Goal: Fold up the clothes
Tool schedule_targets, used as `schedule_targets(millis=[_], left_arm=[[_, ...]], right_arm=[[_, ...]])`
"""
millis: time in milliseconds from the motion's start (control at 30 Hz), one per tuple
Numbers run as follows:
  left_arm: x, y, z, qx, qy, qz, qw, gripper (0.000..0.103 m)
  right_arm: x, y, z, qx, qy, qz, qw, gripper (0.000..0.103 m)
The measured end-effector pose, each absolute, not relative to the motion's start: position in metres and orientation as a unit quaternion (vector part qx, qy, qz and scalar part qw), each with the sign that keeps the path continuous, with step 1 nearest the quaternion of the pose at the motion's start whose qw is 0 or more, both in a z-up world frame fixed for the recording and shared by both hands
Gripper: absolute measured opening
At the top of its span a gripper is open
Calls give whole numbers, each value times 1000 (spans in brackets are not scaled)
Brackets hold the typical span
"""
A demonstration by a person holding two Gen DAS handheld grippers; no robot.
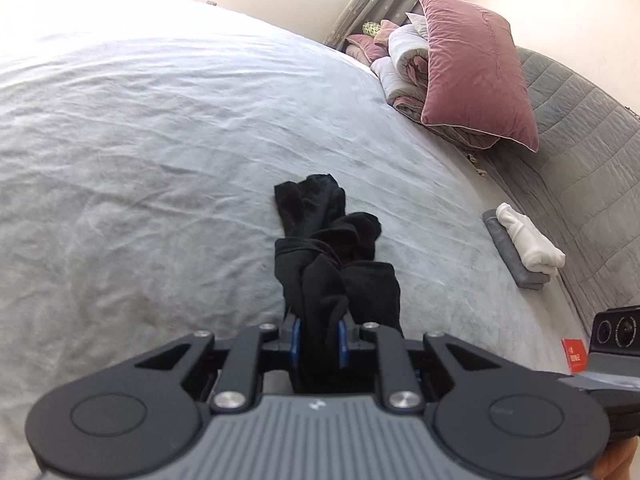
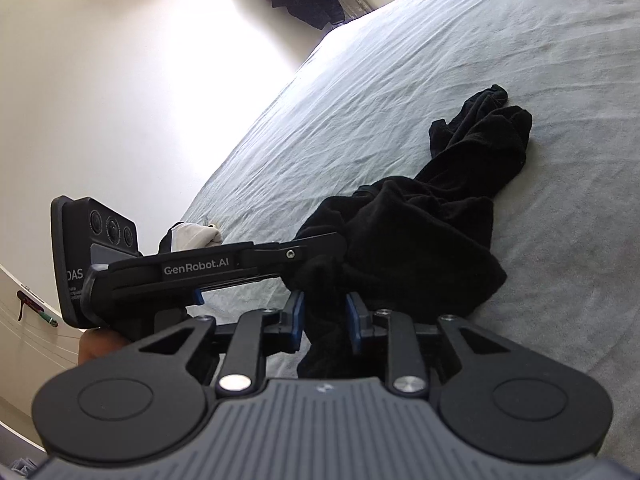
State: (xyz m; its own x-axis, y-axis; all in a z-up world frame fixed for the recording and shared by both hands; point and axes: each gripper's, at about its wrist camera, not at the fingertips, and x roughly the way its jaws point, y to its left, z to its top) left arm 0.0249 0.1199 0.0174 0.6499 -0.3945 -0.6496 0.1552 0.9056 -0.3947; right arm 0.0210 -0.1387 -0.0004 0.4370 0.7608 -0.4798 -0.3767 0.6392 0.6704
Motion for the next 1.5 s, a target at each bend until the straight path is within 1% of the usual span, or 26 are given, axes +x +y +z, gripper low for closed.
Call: schedule_targets(millis=[67,167,233,367,467,567,600,633,700,800,900,1000,1067,1100,1133,1167,1200,1233,1333,1500], left_arm=[[23,133,21,-126,376,-126,909,17],[21,152,21,-90,368,-85,922,17],[20,166,15,-77,376,-64,921,17],[18,186,-2,-76,403,-43,911,18],[17,197,-10,-82,411,-39,907,19],[20,210,-9,-121,413,-53,901,37],[22,215,-8,-140,412,-59,898,45],[25,219,-9,-159,414,-65,894,48],[34,227,-12,-193,428,-77,880,49],[44,232,-21,-230,445,-88,861,53],[50,230,-30,-249,456,-88,850,54],[52,224,-31,-237,458,-87,853,52],[51,219,-28,-219,456,-88,858,43],[50,218,-27,-211,454,-89,861,32],[49,216,-26,-202,452,-90,864,24],[48,215,-25,-193,450,-91,867,20],[47,214,-23,-184,446,-91,871,13],[46,214,-20,-175,438,-91,877,10],[43,216,-6,-165,404,-97,895,8],[39,217,16,-179,353,-101,913,7]], right_arm=[[23,-145,1,240,392,335,823,41],[29,-154,-1,245,390,305,834,41],[33,-161,-5,249,393,280,840,42],[44,-169,-17,252,407,235,846,42],[50,-168,-25,247,420,214,846,45],[58,-166,-31,243,436,197,844,46],[61,-165,-33,244,442,193,841,46],[65,-164,-33,249,446,192,838,46],[75,-161,-32,265,450,191,831,48],[96,-153,-31,297,451,188,820,56],[120,-143,-35,343,453,182,803,58],[141,-135,-46,389,457,162,783,58],[152,-130,-55,414,463,144,770,57],[155,-129,-57,419,464,134,769,44],[157,-128,-60,423,464,123,769,18],[157,-127,-60,424,464,115,769,12],[156,-129,-57,428,456,111,772,12],[154,-131,-54,432,448,106,775,11],[144,-139,-26,426,410,116,798,9],[120,-161,47,398,342,120,843,9]])
